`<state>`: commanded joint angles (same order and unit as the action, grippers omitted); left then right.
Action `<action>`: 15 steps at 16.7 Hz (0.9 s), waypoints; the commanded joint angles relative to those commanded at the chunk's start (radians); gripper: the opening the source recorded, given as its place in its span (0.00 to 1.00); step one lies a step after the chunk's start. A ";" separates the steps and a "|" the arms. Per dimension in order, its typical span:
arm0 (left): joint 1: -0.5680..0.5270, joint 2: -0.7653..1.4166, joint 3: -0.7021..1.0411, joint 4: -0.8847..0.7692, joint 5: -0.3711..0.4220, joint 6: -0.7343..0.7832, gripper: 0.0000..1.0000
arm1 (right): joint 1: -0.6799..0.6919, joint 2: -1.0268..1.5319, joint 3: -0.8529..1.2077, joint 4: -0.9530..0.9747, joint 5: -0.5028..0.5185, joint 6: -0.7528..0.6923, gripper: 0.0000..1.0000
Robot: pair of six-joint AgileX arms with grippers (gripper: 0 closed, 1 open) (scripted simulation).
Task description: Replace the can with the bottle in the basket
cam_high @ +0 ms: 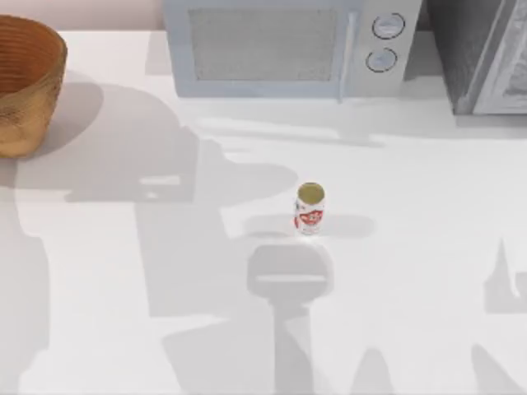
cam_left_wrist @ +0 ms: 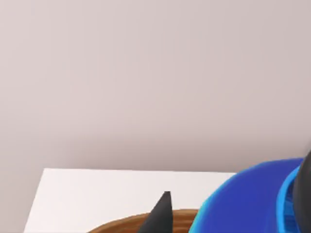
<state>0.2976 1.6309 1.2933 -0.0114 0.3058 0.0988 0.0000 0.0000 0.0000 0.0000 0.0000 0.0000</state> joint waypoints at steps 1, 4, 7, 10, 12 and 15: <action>-0.004 0.023 0.007 0.018 -0.006 -0.001 0.00 | 0.000 0.000 0.000 0.000 0.000 0.000 1.00; -0.027 0.111 0.029 0.087 -0.023 -0.010 0.00 | 0.000 0.000 0.000 0.000 0.000 0.000 1.00; -0.045 0.169 0.040 0.137 -0.036 -0.017 0.00 | 0.000 0.000 0.000 0.000 0.000 0.000 1.00; -0.046 0.171 0.040 0.139 -0.036 -0.017 0.00 | 0.000 0.000 0.000 0.000 0.000 0.000 1.00; -0.046 0.171 0.040 0.139 -0.036 -0.017 0.08 | 0.000 0.000 0.000 0.000 0.000 0.000 1.00; -0.046 0.171 0.040 0.139 -0.036 -0.017 0.30 | 0.000 0.000 0.000 0.000 0.000 0.000 1.00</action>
<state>0.2514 1.8019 1.3336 0.1277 0.2696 0.0813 0.0000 0.0000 0.0000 0.0000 0.0000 0.0000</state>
